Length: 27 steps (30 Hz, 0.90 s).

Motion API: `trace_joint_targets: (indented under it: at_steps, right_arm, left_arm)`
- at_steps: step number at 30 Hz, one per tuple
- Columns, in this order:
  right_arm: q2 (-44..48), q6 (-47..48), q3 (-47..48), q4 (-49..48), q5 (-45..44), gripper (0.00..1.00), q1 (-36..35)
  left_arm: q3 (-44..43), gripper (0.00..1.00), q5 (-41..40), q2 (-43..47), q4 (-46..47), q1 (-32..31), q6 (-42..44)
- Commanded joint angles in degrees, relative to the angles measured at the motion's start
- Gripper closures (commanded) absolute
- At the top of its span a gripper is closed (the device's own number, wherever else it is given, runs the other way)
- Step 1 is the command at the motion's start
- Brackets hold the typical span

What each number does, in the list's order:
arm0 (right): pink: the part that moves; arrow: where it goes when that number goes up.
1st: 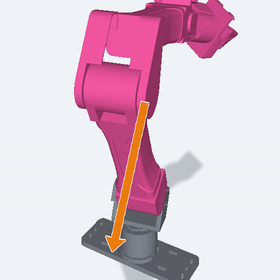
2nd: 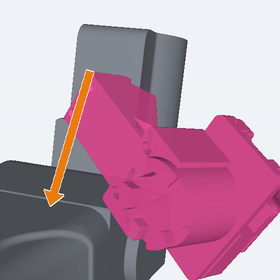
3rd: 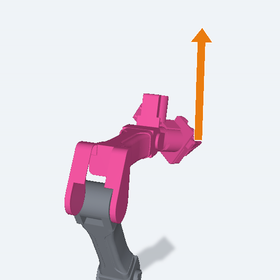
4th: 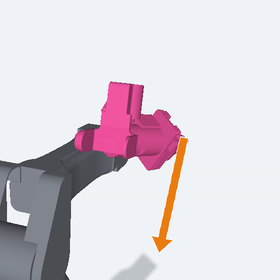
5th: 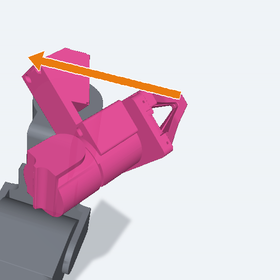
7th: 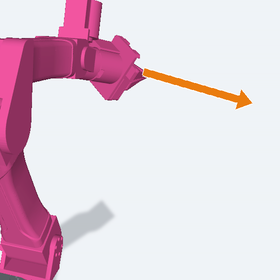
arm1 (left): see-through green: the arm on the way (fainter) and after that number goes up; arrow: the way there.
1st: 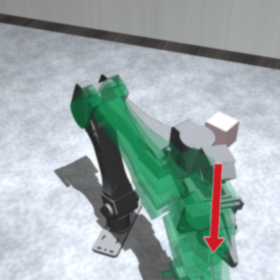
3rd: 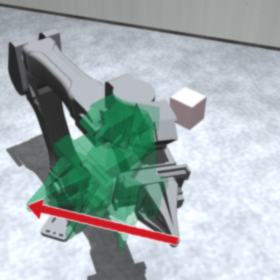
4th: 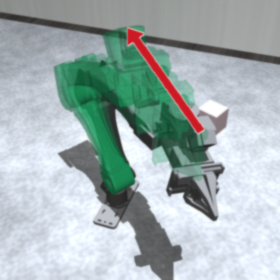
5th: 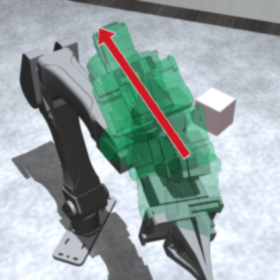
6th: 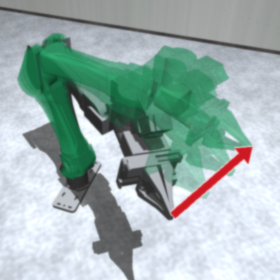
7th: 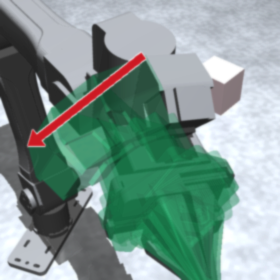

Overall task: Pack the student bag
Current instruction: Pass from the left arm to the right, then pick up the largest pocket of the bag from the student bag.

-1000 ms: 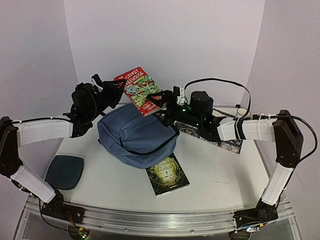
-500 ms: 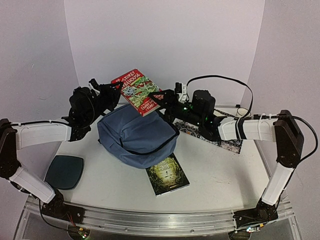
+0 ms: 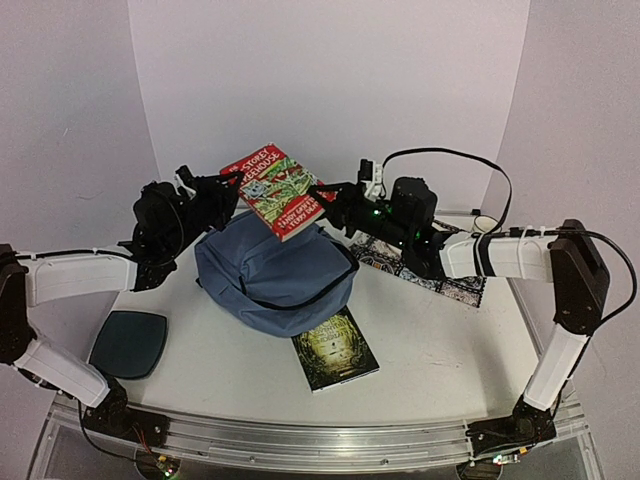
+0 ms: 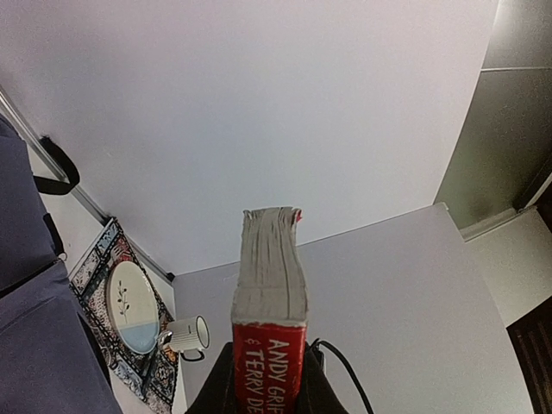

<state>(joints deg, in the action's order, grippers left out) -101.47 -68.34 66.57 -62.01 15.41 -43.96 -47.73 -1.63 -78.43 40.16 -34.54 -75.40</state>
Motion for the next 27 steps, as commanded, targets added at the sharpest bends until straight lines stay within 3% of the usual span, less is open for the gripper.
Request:
trace_joint_targets:
  at_steps: [1, 9, 16, 21, 27]
  right_arm:
    - [2.84, -0.27, 0.82, -6.37, 0.84, 0.96, 0.56]
    - [4.85, -1.67, -1.64, -4.85, 3.56, 1.00, 3.27]
    - [8.95, -1.79, -6.09, -3.27, 3.99, 1.00, 7.61]
    - [13.68, -1.41, -8.97, 1.65, 3.35, 1.00, 11.84]
    - [19.44, 0.33, -11.52, 11.06, 2.59, 1.00, 16.64]
  left_arm:
    - [0.91, 0.98, 1.18, 2.02, 3.89, -0.36, 1.40]
    - [4.27, 0.61, 1.41, 1.63, 2.39, -0.19, 9.11]
    - [1.73, 0.35, 5.73, 1.70, -8.81, -0.17, 26.50]
    - [-2.38, 0.27, 11.95, -0.02, -18.96, -0.24, 39.42]
    - [-11.45, 0.24, 15.65, -5.22, -38.30, -2.78, 55.12]
